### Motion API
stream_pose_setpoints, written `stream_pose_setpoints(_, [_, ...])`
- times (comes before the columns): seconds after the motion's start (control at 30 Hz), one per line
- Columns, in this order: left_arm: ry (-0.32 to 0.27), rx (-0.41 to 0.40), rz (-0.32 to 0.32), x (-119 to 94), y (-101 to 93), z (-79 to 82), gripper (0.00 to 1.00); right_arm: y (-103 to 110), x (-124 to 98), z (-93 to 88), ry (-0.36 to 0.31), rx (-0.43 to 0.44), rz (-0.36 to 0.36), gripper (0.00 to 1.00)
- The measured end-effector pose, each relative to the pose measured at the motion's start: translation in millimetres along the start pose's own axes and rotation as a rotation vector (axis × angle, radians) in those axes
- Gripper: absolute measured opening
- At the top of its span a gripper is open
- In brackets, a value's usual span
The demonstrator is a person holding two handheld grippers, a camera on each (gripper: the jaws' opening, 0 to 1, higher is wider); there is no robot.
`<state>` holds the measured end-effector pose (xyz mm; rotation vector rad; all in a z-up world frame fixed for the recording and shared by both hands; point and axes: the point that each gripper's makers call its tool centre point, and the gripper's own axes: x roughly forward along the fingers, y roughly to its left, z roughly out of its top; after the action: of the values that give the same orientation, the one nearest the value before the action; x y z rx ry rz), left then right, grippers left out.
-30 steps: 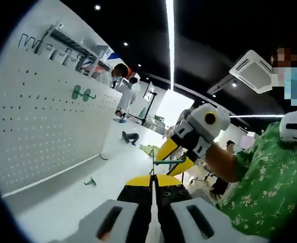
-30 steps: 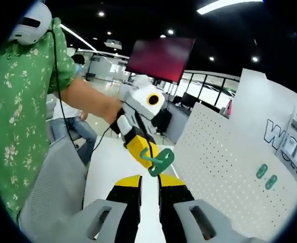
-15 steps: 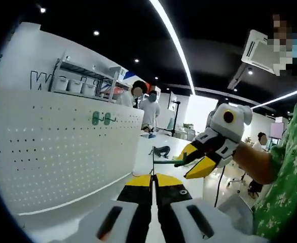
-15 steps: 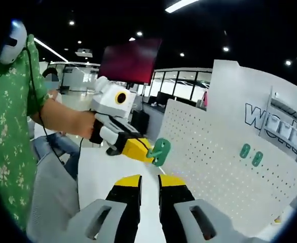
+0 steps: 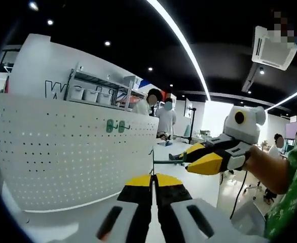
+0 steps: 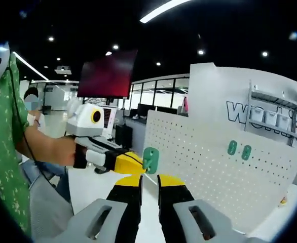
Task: Insert the hook assembly into the mounting plate slot until the hook locks in place.
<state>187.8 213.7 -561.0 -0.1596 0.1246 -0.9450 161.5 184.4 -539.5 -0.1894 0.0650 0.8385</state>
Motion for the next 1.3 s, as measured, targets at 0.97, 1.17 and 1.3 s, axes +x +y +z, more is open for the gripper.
stream_pose_setpoints(0.97, [-0.058, -0.066, 0.065, 11, -12.5, 4.5, 0.02, -13, 18, 7.6, -0.018, -0.029, -0.191, 0.04])
stream_pose_setpoints(1.17, [-0.053, -0.053, 0.061, 13, -16.3, 5.1, 0.02, -14, 18, 7.3, -0.015, -0.048, -0.201, 0.03])
stream_pose_setpoints(1.3, [-0.051, -0.050, 0.061, 14, -16.7, 5.1, 0.02, -15, 17, 6.8, -0.014, -0.050, -0.202, 0.03])
